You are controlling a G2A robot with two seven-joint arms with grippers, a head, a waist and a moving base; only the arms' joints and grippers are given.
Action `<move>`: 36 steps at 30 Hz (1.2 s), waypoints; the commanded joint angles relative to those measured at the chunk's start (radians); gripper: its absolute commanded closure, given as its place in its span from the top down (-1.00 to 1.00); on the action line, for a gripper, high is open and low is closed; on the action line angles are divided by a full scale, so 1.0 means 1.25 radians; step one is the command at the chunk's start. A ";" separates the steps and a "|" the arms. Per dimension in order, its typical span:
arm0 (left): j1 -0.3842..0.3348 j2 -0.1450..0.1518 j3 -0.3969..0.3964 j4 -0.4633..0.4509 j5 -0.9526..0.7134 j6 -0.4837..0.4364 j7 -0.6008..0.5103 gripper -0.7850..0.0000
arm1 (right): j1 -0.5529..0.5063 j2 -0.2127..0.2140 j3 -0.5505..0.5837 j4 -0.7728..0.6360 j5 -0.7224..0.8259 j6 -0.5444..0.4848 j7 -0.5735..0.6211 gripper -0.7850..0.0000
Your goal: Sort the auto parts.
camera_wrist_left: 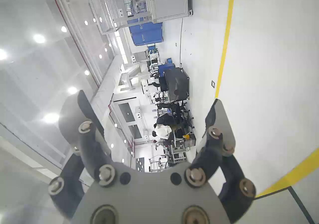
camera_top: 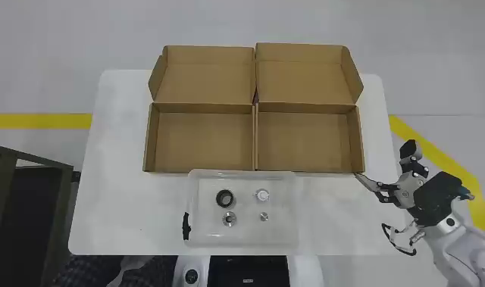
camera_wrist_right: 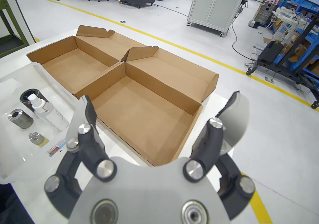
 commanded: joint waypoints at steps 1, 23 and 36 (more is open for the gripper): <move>0.000 0.000 0.000 0.000 0.000 0.000 0.000 1.00 | 0.000 0.000 0.000 0.000 0.000 0.000 0.000 1.00; 0.000 0.000 0.000 0.000 0.000 0.000 0.000 1.00 | 0.050 0.010 -0.061 -0.045 0.011 -0.083 0.136 1.00; 0.000 0.000 0.000 0.000 0.000 0.000 0.000 1.00 | 0.139 0.025 -0.231 -0.107 -0.033 -0.179 0.346 1.00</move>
